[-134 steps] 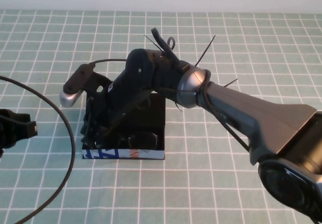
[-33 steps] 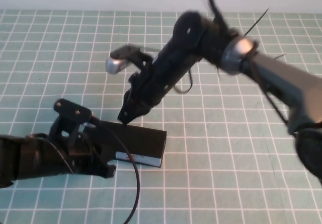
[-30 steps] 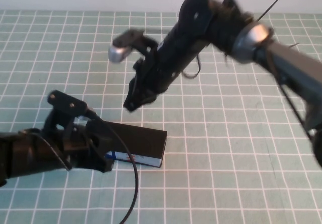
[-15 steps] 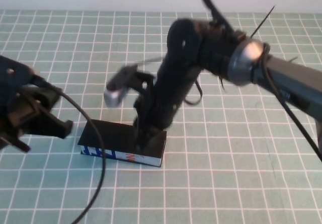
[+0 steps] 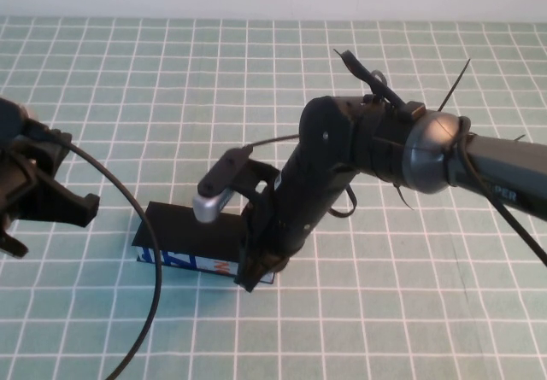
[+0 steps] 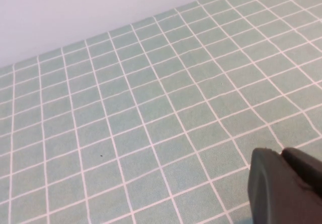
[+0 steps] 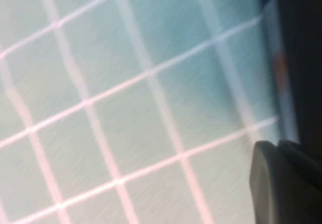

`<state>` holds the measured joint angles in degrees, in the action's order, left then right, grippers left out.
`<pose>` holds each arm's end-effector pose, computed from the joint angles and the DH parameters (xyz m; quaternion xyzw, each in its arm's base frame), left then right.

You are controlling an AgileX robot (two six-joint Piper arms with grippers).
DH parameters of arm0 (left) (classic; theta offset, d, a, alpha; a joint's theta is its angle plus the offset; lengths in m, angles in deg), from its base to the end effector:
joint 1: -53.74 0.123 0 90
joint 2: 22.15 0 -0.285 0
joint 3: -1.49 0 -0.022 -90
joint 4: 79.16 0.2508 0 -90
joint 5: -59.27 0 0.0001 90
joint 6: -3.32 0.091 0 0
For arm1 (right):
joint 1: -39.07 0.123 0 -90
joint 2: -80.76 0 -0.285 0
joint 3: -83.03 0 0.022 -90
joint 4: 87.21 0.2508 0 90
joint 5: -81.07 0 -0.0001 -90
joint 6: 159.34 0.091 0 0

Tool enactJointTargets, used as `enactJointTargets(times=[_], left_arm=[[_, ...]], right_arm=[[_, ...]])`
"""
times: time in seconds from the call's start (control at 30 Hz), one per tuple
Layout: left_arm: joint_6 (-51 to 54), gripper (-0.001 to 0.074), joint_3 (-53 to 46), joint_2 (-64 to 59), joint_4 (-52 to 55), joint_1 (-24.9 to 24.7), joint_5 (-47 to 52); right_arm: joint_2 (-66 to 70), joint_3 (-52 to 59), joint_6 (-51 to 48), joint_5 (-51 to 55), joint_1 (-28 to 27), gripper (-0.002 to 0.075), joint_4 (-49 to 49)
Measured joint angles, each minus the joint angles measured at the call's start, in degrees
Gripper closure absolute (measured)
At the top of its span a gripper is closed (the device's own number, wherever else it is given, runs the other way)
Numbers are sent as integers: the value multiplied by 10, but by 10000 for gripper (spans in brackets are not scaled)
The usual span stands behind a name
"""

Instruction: Return glasses to glasses case

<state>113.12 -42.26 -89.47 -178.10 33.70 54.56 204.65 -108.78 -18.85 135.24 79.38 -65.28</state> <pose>0.2057 -0.0673 0.2826 0.1983 0.8036 -0.0115 0.5610 0.3048 0.2948 0.2022 -0.5547 0.8067 0.1672 0.1164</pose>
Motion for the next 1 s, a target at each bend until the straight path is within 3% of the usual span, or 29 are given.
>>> enactJointTargets(times=[0.23,0.67,0.87,1.0], left_arm=[[0,733,0,0,-2,0,-1],[5,734,0,7,-3,0,38],[-12,733,5,22,125,0,202],[-132,734,22,22,289,0,326]], right_arm=[[1,1,6,-49,-10,737,-15],[-13,1,21,-32,-16,737,-14],[-89,2,34,-52,-33,737,-5],[-152,2,48,-61,-72,737,12]])
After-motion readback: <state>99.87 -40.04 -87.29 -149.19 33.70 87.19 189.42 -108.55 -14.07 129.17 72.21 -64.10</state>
